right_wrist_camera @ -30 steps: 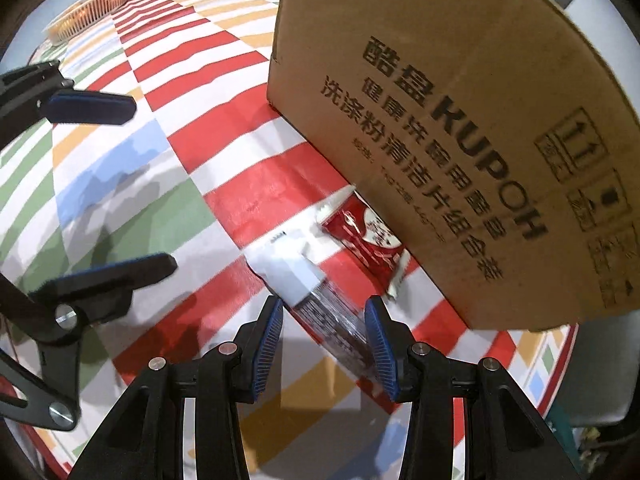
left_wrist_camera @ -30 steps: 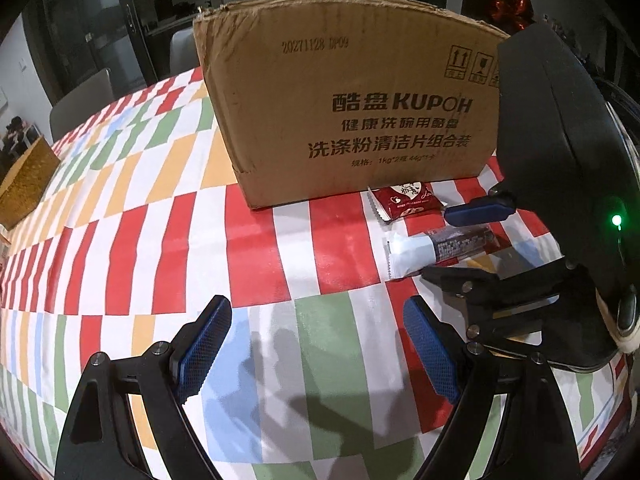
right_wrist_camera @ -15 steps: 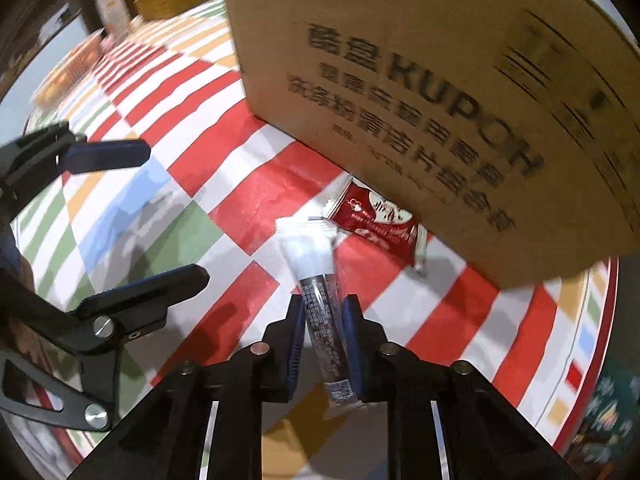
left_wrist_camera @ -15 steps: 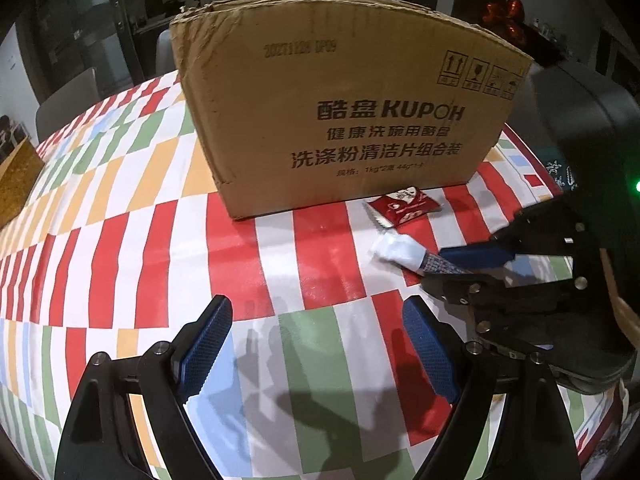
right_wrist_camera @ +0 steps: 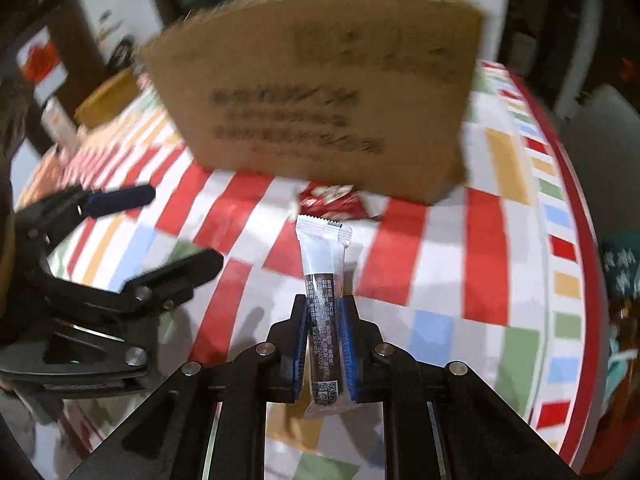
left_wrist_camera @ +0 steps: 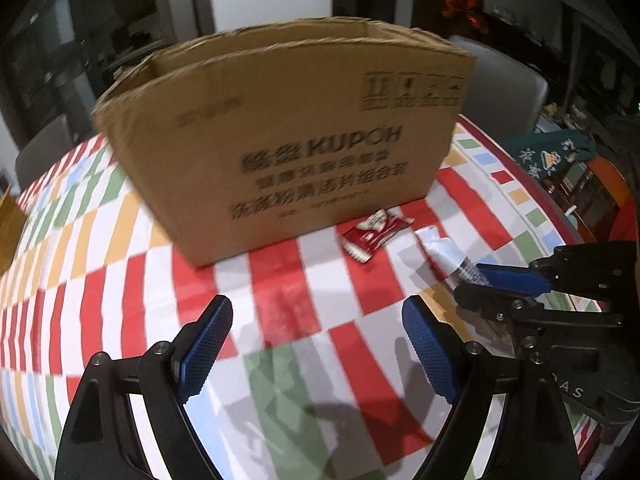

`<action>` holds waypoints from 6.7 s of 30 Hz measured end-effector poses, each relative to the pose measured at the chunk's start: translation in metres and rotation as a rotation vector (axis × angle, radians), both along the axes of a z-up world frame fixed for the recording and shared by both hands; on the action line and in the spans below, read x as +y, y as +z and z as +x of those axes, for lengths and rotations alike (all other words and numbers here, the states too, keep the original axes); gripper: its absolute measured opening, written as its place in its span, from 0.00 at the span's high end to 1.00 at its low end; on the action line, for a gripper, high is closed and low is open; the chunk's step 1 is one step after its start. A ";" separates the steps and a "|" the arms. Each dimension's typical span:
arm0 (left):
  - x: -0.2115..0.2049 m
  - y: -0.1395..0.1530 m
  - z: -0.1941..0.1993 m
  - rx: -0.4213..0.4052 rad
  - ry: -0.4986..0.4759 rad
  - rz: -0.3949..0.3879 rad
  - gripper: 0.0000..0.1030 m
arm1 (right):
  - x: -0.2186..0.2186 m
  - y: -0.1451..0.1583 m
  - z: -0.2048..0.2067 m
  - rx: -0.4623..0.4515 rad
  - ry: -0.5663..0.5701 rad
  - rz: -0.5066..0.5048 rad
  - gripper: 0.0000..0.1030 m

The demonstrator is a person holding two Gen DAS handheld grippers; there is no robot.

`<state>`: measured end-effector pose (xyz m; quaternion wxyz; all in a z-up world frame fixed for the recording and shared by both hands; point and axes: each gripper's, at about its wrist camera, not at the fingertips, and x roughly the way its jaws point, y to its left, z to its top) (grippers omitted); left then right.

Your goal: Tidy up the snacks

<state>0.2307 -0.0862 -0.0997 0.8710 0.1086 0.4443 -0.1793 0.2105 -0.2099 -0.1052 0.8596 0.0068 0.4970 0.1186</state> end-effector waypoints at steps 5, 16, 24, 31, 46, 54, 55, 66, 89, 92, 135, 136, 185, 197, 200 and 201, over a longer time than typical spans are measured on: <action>-0.022 0.003 0.014 -0.032 -0.089 0.005 0.19 | -0.023 0.004 -0.001 -0.020 -0.145 0.064 0.84; -0.057 -0.015 0.043 -0.066 -0.217 0.087 0.38 | -0.036 -0.002 0.002 -0.030 -0.312 0.101 0.84; -0.066 -0.032 0.051 -0.016 -0.220 0.086 0.42 | -0.037 -0.011 0.009 -0.022 -0.329 0.114 0.84; -0.072 -0.043 0.057 0.045 -0.203 0.068 0.71 | -0.039 -0.016 0.009 -0.010 -0.335 0.112 0.84; -0.033 -0.021 0.023 0.064 -0.048 -0.032 0.75 | -0.030 -0.007 -0.002 -0.038 -0.283 0.118 0.84; -0.015 0.007 0.005 -0.001 0.006 -0.070 0.75 | -0.018 0.009 -0.012 -0.074 -0.253 0.116 0.84; -0.012 0.009 0.003 -0.006 0.010 -0.074 0.75 | -0.017 0.012 -0.013 -0.080 -0.250 0.116 0.84; 0.010 0.040 -0.015 -0.064 0.059 -0.112 0.75 | -0.004 0.044 -0.025 -0.158 -0.219 0.103 0.84; 0.033 0.139 -0.018 -0.271 0.112 -0.146 0.75 | 0.011 0.131 -0.009 -0.357 -0.153 0.067 0.84; 0.033 0.146 -0.011 -0.283 0.114 -0.135 0.75 | 0.013 0.142 -0.002 -0.381 -0.142 0.056 0.84; 0.034 0.166 0.072 -0.304 0.213 0.003 0.33 | 0.016 0.165 0.095 -0.370 -0.135 -0.087 0.46; 0.035 0.167 0.067 -0.308 0.218 0.001 0.30 | 0.017 0.166 0.086 -0.383 -0.135 -0.091 0.45; 0.060 0.159 -0.149 -0.475 0.251 -0.086 0.00 | 0.004 0.168 -0.134 -0.571 -0.239 -0.037 0.16; 0.057 0.157 -0.149 -0.490 0.268 -0.074 0.00 | -0.001 0.164 -0.134 -0.555 -0.252 -0.029 0.16; 0.057 0.156 -0.149 -0.495 0.270 -0.071 0.00 | -0.002 0.163 -0.133 -0.551 -0.250 -0.029 0.16; 0.057 0.156 -0.149 -0.496 0.272 -0.071 0.00 | -0.001 0.163 -0.133 -0.551 -0.251 -0.029 0.16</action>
